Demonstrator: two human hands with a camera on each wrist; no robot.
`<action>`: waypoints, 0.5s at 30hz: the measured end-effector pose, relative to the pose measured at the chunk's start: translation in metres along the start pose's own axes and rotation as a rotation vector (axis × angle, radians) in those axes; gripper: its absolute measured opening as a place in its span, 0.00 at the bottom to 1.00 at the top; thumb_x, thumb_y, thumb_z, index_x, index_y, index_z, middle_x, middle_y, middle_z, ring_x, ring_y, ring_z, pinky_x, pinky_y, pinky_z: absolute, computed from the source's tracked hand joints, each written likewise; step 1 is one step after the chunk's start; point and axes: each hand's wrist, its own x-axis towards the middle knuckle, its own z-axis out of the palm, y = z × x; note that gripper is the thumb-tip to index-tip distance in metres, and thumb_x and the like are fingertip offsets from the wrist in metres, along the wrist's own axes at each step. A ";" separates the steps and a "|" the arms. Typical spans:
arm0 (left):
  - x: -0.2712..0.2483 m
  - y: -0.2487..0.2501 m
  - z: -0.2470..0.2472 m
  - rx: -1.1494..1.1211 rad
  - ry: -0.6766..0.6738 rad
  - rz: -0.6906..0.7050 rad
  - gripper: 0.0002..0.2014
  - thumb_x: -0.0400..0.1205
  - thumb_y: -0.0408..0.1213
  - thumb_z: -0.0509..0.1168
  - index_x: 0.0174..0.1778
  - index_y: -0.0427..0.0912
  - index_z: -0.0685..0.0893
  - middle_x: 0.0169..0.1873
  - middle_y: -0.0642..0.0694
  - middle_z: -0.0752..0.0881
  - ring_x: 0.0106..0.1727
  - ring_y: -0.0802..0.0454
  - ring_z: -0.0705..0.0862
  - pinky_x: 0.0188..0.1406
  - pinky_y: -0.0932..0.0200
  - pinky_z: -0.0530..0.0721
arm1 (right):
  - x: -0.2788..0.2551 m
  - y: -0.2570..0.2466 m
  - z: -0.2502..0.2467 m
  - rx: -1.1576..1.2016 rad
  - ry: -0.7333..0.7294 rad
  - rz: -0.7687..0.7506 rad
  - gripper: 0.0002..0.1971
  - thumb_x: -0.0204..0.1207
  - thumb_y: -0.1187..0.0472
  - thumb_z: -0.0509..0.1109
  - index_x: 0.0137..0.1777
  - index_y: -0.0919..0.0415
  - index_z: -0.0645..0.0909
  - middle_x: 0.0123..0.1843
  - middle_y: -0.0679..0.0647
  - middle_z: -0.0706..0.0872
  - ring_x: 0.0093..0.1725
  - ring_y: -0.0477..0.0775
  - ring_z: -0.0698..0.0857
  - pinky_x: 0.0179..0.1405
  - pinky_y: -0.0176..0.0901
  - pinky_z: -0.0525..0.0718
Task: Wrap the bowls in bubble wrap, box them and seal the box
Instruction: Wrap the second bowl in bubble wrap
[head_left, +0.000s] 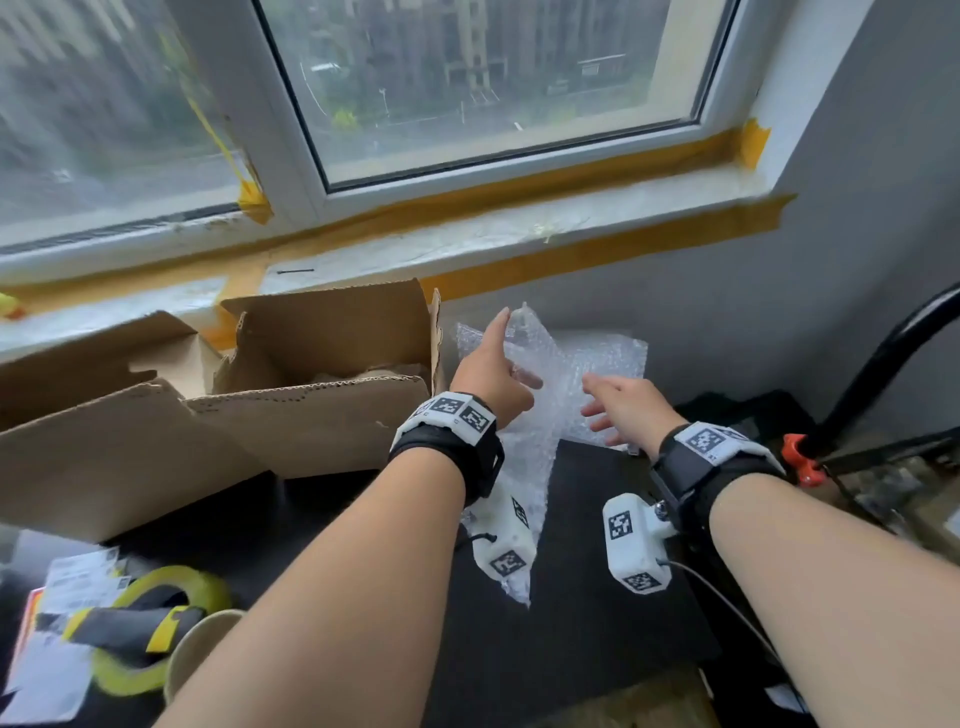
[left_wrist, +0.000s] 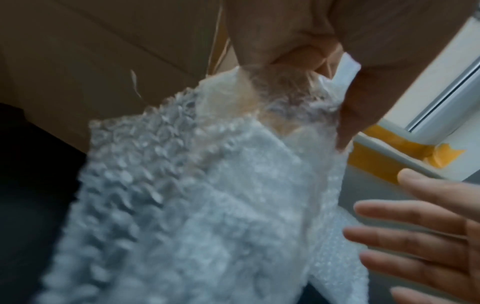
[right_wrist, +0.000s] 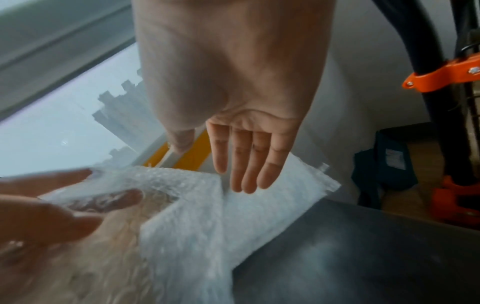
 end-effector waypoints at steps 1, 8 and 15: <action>-0.007 0.005 -0.004 0.007 -0.011 0.010 0.41 0.74 0.22 0.65 0.82 0.51 0.60 0.40 0.54 0.91 0.35 0.55 0.85 0.31 0.60 0.81 | -0.003 -0.006 -0.002 0.014 0.007 -0.023 0.15 0.84 0.53 0.62 0.65 0.59 0.80 0.55 0.57 0.87 0.45 0.54 0.84 0.38 0.44 0.84; -0.057 0.037 -0.054 -0.050 -0.093 0.060 0.15 0.73 0.20 0.63 0.37 0.42 0.91 0.37 0.45 0.92 0.46 0.52 0.84 0.37 0.63 0.80 | -0.030 -0.035 -0.015 -0.187 -0.101 -0.205 0.50 0.71 0.77 0.69 0.85 0.43 0.50 0.85 0.53 0.60 0.75 0.60 0.73 0.64 0.56 0.82; -0.110 0.044 -0.095 0.109 -0.320 -0.061 0.14 0.80 0.26 0.66 0.45 0.50 0.92 0.50 0.52 0.91 0.46 0.58 0.87 0.44 0.63 0.82 | -0.082 -0.095 -0.002 -0.389 -0.244 -0.481 0.53 0.68 0.83 0.60 0.84 0.36 0.49 0.88 0.52 0.50 0.73 0.60 0.75 0.48 0.50 0.86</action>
